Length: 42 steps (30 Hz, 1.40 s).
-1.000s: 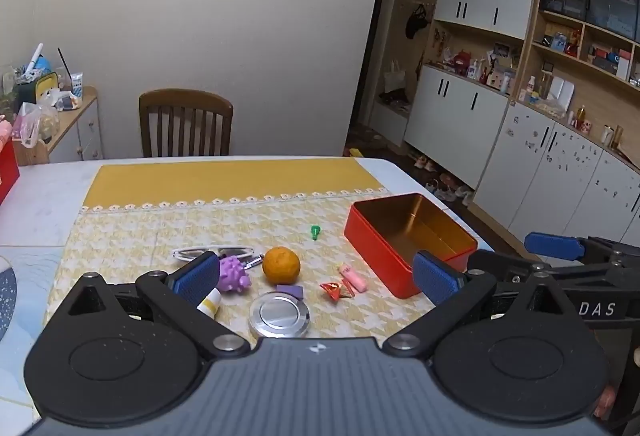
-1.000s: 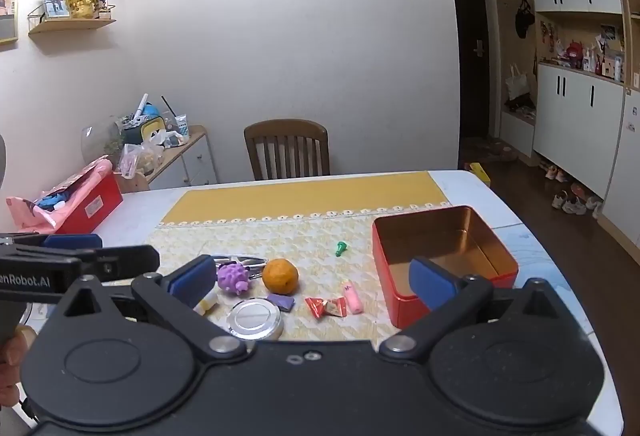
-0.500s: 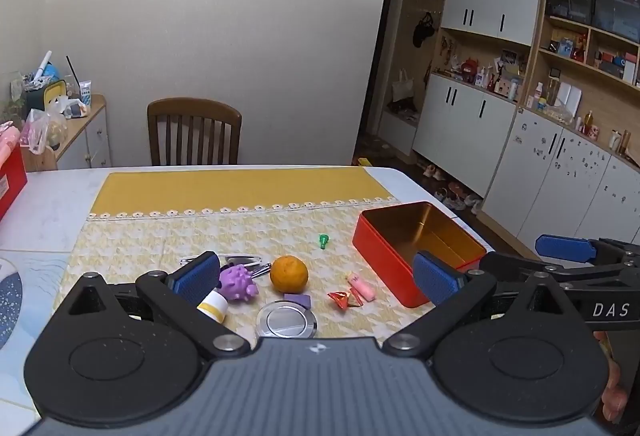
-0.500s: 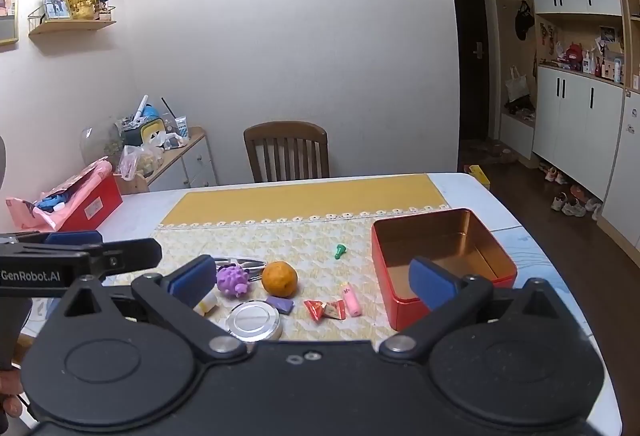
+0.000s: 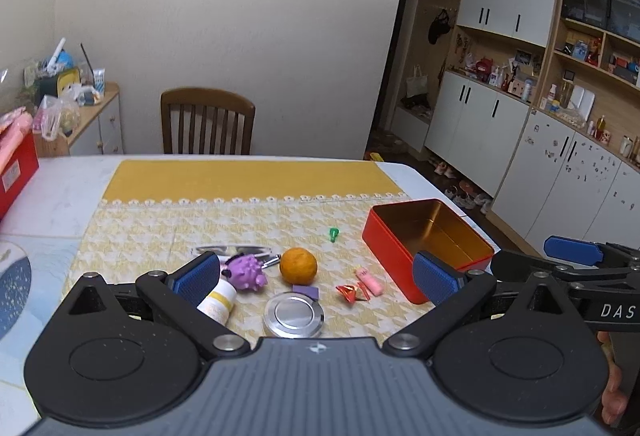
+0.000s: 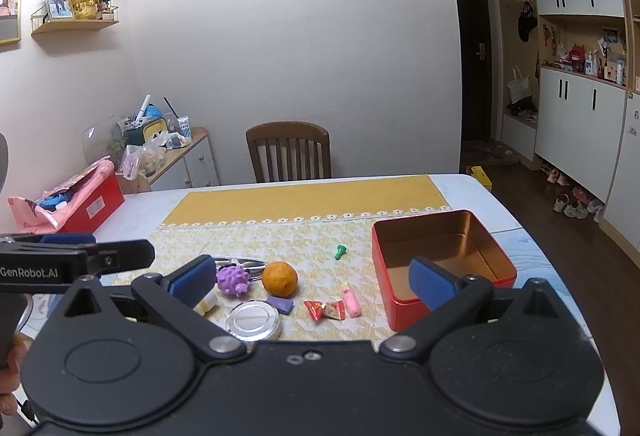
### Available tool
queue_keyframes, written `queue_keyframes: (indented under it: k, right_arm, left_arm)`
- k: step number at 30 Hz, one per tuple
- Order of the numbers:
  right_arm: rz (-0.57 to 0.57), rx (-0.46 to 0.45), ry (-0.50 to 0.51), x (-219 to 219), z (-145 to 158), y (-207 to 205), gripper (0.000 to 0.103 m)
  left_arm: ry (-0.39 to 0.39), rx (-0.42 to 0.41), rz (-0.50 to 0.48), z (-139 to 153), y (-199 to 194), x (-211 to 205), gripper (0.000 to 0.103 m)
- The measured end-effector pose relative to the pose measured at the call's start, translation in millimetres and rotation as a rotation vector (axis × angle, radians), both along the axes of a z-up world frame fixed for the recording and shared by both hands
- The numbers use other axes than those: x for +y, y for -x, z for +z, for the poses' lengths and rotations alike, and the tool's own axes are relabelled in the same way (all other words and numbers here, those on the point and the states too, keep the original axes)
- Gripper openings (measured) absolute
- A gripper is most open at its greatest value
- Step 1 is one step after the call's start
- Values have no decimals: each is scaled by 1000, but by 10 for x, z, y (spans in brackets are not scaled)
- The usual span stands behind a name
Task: Organize rigid objects
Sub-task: 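Move both tools toward the objects on the table runner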
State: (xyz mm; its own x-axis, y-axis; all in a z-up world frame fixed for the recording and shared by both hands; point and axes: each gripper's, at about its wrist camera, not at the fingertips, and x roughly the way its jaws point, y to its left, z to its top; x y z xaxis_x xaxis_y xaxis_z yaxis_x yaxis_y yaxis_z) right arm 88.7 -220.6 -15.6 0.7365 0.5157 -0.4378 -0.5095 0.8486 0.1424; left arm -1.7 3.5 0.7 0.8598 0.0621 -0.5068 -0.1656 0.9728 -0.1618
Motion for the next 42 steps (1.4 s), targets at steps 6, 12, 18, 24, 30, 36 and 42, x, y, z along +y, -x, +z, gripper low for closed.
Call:
queue_keyframes:
  k: [6, 12, 18, 24, 30, 36, 42]
  right_arm:
    - [9, 1, 4, 6, 3, -4, 103]
    - [21, -6, -8, -13, 32, 18, 103]
    - [32, -13, -2, 15, 48, 4, 103]
    - [39, -3, -4, 37, 31, -28, 103]
    - [59, 4, -2, 100, -11, -74, 103]
    - [86, 25, 14, 189, -100, -169, 103]
    - [118, 54, 74, 332, -283, -319, 103]
  left_arm:
    - [2, -2, 10, 26, 35, 3, 103]
    - [-9, 5, 27, 46, 29, 0, 103]
    - [-16, -6, 35, 66, 27, 3, 103]
    - [-3, -8, 42, 59, 3, 43, 103]
    - [28, -8, 50, 39, -36, 129, 103]
    - [72, 14, 54, -37, -123, 253, 103]
    - [88, 42, 61, -159, -234, 414, 103]
